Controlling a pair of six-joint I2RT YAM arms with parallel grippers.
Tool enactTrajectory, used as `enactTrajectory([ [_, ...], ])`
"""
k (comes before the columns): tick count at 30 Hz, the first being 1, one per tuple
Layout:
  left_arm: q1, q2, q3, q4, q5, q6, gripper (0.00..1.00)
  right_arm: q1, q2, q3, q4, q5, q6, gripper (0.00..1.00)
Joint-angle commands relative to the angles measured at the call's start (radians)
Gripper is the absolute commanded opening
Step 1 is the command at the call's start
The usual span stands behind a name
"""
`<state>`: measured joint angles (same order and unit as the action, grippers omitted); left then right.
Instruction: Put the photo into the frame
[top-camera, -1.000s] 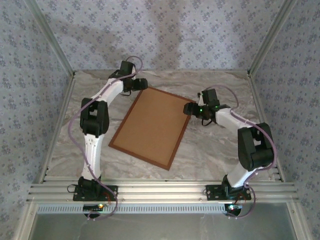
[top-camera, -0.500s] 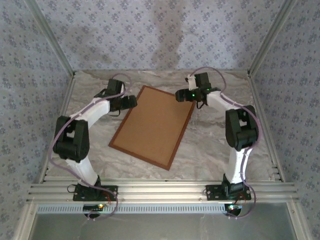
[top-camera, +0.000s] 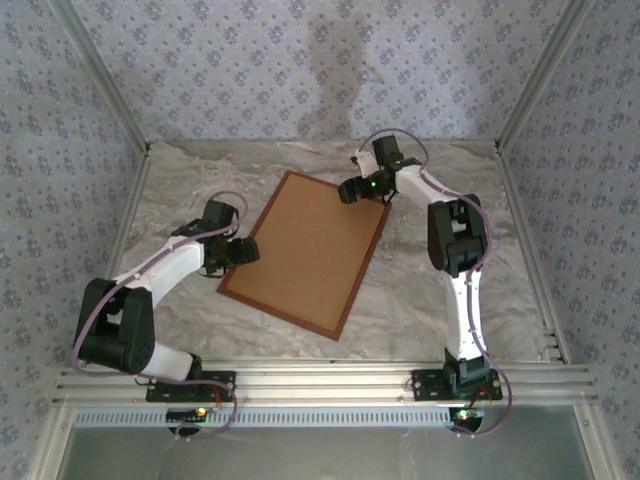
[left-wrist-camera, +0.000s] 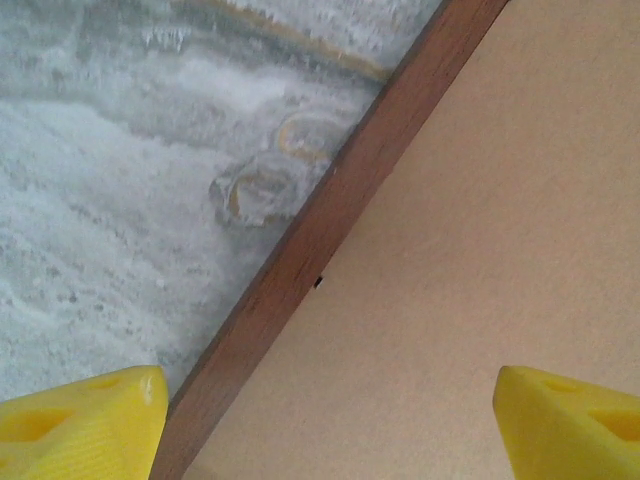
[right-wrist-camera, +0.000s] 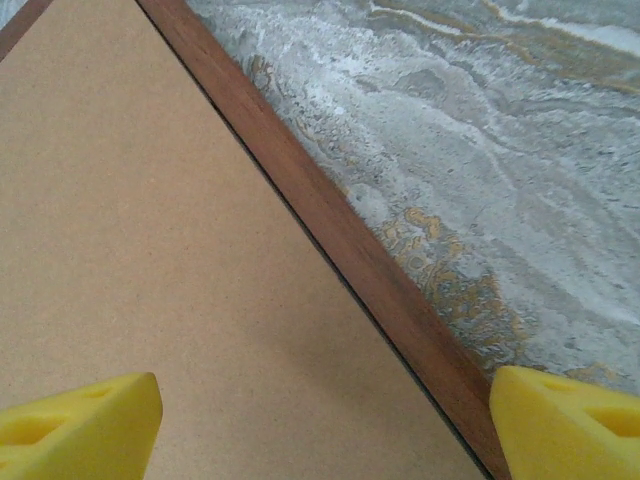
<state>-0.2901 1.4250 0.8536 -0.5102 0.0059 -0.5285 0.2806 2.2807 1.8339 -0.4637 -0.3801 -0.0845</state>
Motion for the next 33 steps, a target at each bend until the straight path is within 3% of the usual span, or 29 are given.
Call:
enactTrajectory([
  [1, -0.006, -0.056, -0.026, -0.045, 0.006, -0.024, 0.85, 0.009, 0.034, 0.059, -0.079, -0.032, -0.032, 0.87],
  [21, -0.013, -0.189, -0.159, -0.145, 0.053, -0.099, 0.85, 0.014, 0.087, 0.114, -0.191, -0.083, -0.077, 0.85],
  [33, -0.038, -0.145, -0.234, 0.007, 0.17, -0.171, 0.85, 0.015, 0.108, 0.145, -0.226, -0.099, -0.075, 0.83],
])
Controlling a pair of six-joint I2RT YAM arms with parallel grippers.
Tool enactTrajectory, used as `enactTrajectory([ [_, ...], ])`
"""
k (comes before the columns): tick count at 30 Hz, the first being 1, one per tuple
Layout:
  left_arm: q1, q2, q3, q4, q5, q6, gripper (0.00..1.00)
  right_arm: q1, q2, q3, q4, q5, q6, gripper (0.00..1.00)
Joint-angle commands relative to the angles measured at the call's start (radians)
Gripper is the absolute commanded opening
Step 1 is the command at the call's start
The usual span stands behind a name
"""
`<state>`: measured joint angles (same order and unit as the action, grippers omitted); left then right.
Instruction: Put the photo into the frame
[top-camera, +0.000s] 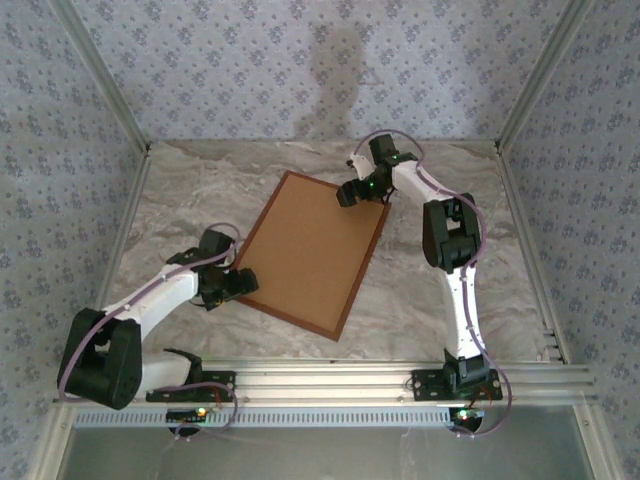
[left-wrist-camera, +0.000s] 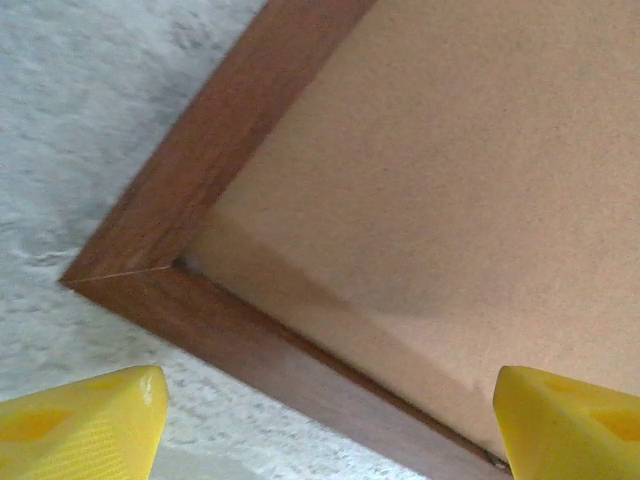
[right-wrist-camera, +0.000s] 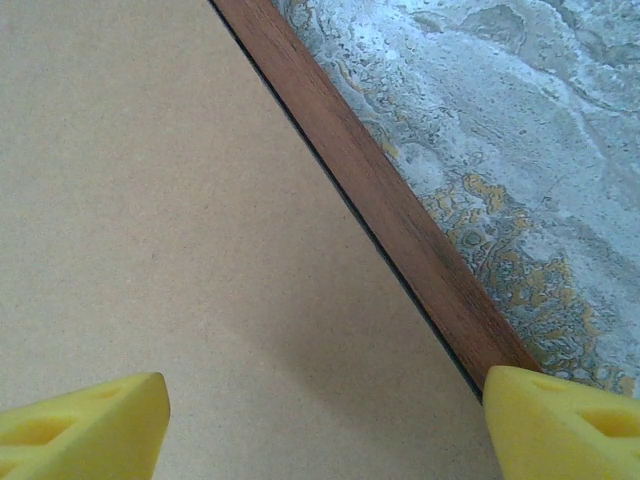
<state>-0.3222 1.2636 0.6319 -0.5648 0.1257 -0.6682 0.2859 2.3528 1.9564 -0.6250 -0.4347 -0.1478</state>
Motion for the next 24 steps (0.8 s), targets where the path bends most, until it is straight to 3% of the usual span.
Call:
enactTrajectory([
  [1, -0.006, 0.023, -0.018, 0.086, 0.061, -0.037, 0.85, 0.009, 0.038, 0.022, -0.069, -0.048, -0.015, 0.83],
  [19, -0.006, 0.119, -0.043, 0.283, 0.12, -0.059, 0.85, 0.018, 0.037, 0.061, -0.224, -0.13, -0.087, 0.79],
  [24, -0.005, 0.118, -0.043, 0.265, 0.082, -0.048, 0.85, 0.01, -0.035, 0.02, -0.124, -0.124, -0.043, 0.79],
])
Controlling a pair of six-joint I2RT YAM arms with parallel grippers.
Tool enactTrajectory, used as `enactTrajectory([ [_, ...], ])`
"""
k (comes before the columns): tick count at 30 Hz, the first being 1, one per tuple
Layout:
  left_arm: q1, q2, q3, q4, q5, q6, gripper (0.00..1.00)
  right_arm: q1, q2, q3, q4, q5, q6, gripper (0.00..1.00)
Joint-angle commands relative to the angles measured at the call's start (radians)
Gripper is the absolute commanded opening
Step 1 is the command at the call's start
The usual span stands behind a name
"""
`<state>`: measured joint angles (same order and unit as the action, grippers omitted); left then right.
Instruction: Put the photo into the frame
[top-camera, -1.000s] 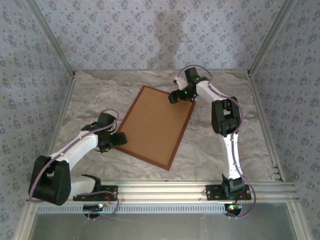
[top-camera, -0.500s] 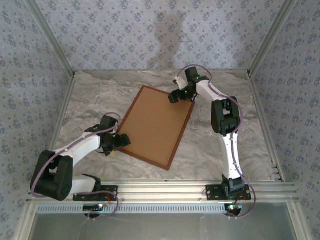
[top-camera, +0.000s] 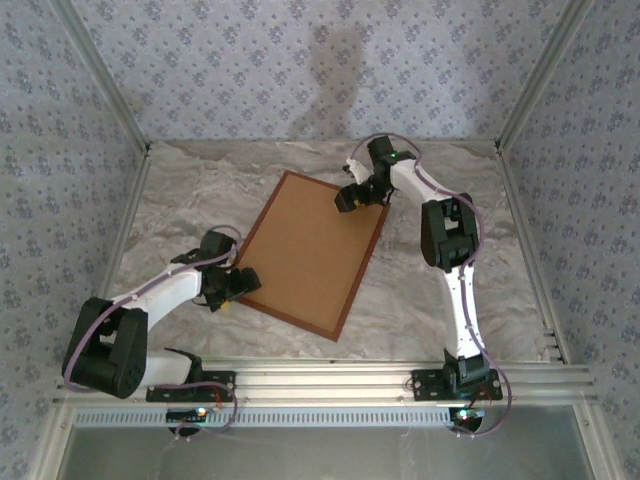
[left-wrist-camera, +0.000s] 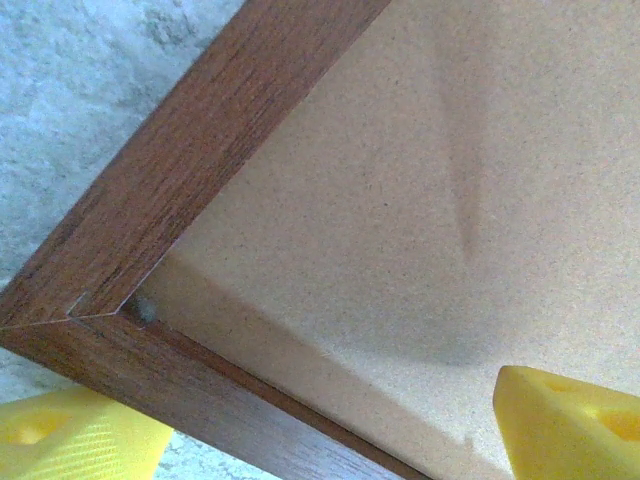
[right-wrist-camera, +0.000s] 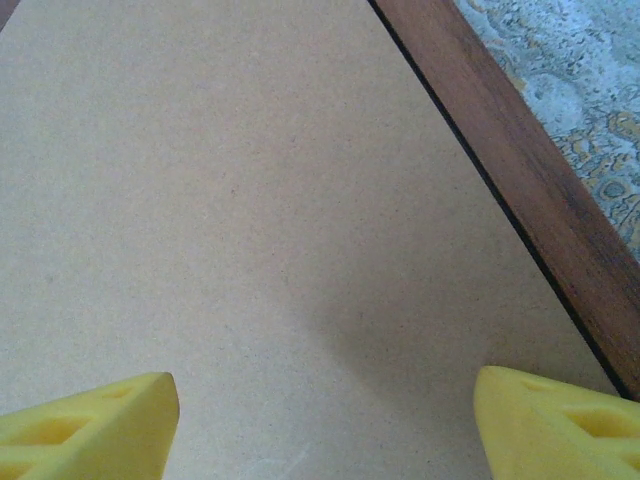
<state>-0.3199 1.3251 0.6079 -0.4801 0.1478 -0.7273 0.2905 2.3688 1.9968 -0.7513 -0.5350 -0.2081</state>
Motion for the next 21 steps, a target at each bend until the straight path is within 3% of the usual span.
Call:
enactTrajectory([
  [1, -0.008, 0.057, -0.02, 0.177, 0.051, 0.016, 0.85, 0.005, -0.071, -0.039, 0.057, -0.029, 0.042, 0.8],
  [5, -0.007, 0.058, -0.019, 0.18, 0.038, 0.026, 0.85, 0.018, -0.103, -0.094, 0.26, -0.034, 0.135, 0.8],
  [11, -0.004, 0.057, -0.02, 0.19, 0.037, 0.037, 0.85, 0.061, -0.013, 0.006, 0.33, 0.027, 0.174, 0.84],
  [21, -0.001, 0.038, -0.017, 0.192, 0.042, 0.046, 0.85, 0.105, 0.145, 0.215, 0.359, 0.076, 0.287, 0.81],
])
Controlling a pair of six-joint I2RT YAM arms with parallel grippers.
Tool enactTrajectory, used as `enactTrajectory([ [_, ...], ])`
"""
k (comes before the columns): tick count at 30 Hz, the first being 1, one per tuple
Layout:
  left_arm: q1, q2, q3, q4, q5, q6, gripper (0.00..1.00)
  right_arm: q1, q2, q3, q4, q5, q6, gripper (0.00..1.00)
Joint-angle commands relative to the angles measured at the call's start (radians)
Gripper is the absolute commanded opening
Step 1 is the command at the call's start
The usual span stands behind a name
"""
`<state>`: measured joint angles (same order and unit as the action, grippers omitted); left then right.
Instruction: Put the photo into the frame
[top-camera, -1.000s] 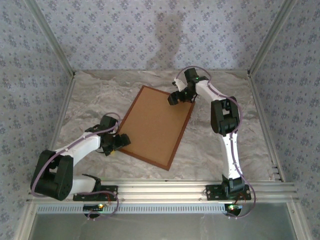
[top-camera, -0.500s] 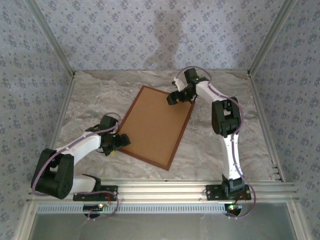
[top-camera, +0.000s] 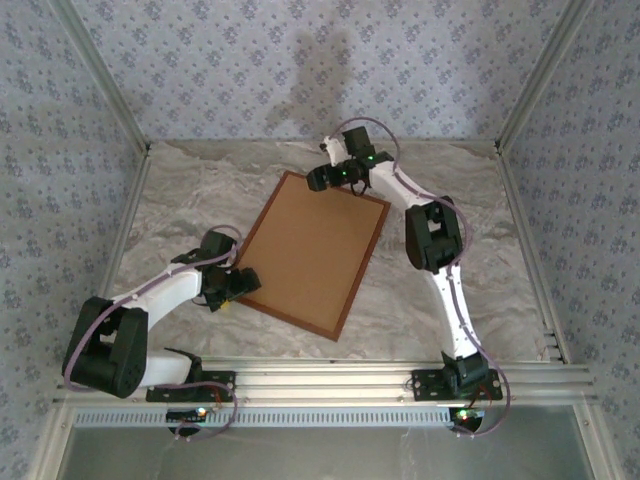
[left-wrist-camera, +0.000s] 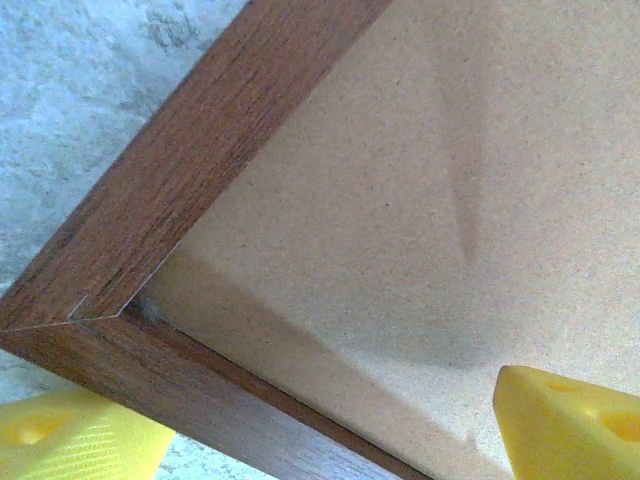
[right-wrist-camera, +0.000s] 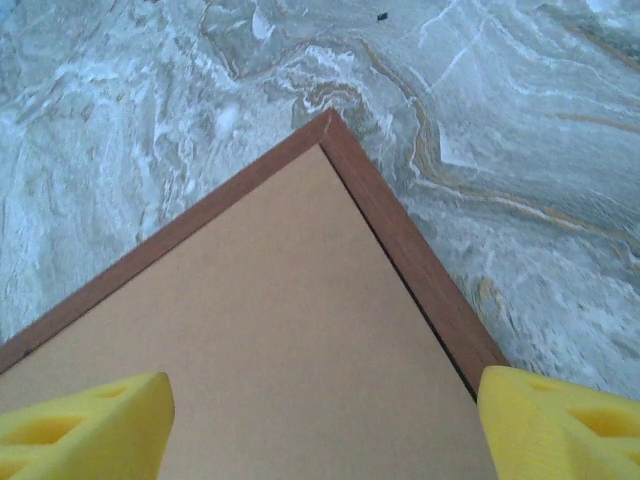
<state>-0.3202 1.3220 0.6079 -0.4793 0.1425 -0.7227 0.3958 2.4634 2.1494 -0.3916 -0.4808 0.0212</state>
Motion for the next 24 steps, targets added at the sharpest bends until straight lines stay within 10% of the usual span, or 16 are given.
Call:
enactTrajectory([
  [1, -0.002, 0.039, -0.019, 0.19, 0.045, 0.043, 0.85, 0.002, 0.067, 0.09, -0.014, 0.019, 0.071, 0.8],
  [24, 0.021, 0.01, -0.036, 0.206, 0.058, 0.052, 0.85, -0.011, 0.213, 0.293, -0.205, -0.016, 0.261, 0.75],
])
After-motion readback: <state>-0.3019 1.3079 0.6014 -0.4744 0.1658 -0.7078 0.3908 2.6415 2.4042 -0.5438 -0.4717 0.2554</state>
